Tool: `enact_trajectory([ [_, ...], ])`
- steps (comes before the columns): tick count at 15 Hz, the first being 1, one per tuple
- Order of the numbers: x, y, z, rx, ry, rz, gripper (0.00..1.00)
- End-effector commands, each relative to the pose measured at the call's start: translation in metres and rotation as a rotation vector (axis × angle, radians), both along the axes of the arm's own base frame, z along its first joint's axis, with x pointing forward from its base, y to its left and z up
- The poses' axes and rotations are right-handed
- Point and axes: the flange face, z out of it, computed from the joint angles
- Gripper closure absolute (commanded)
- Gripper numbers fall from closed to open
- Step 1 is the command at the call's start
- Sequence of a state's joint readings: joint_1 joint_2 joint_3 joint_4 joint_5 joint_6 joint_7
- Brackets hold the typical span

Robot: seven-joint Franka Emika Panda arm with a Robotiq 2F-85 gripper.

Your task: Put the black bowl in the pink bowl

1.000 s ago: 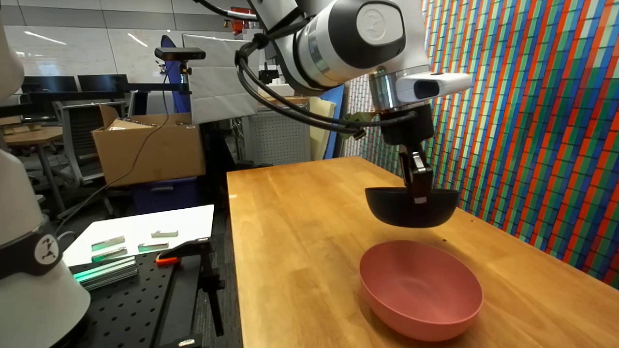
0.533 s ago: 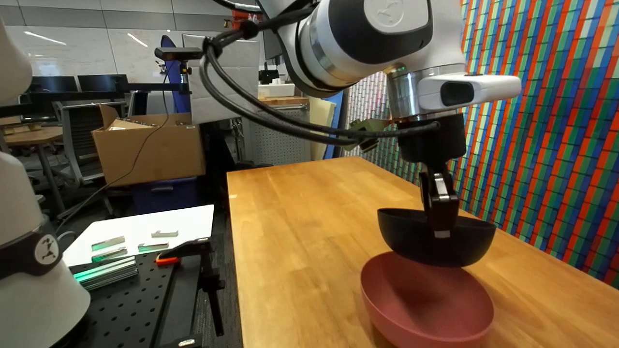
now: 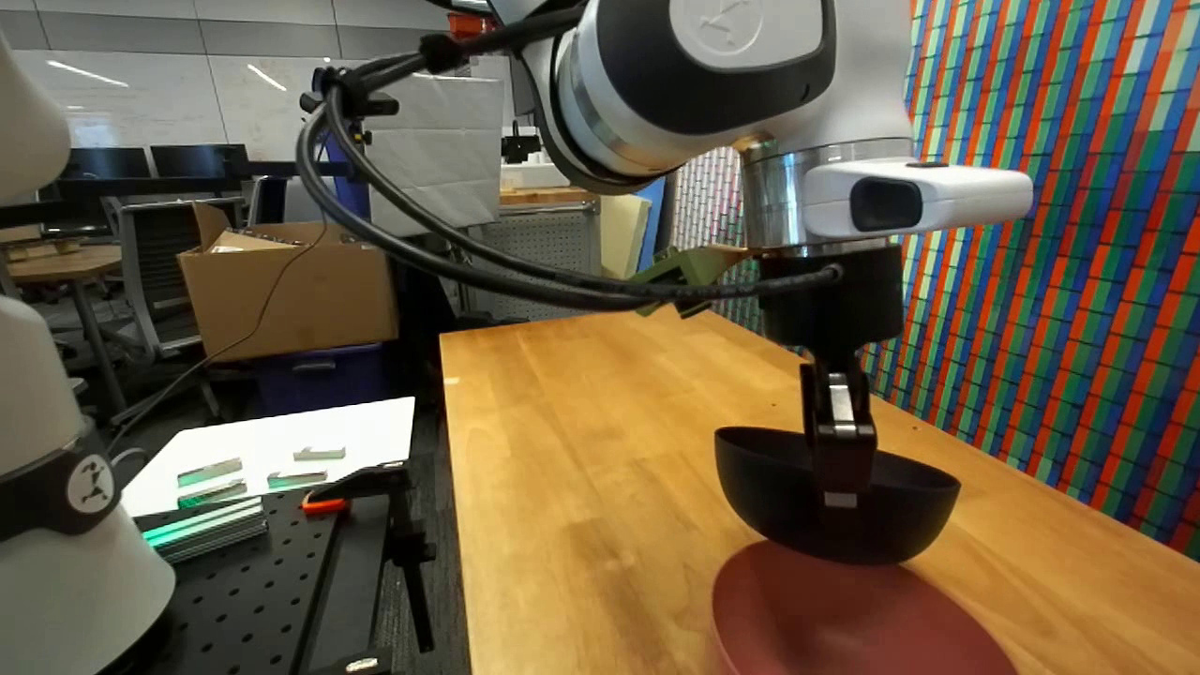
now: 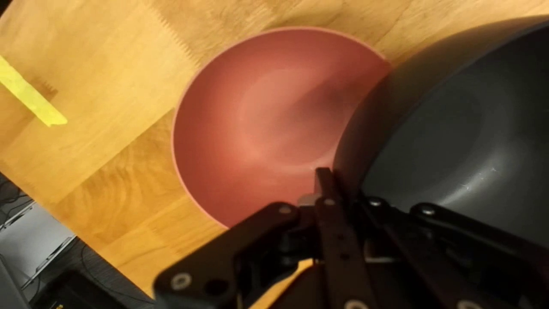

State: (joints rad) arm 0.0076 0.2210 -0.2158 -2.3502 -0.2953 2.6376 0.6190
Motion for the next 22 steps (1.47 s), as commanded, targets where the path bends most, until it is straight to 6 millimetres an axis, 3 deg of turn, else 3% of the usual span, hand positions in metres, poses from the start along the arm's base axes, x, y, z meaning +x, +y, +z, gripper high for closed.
enact_trajectory([
  [1, -0.008, 0.001, 0.030, 0.041, -0.039, 0.007, 0.94],
  [6, -0.012, -0.002, 0.073, 0.090, -0.119, -0.005, 0.94],
  [10, -0.028, -0.025, 0.086, 0.095, -0.138, -0.047, 0.95],
  [17, -0.062, -0.079, 0.081, 0.084, -0.125, -0.142, 0.95],
  [22, -0.068, -0.092, 0.066, 0.089, -0.107, -0.171, 0.94],
])
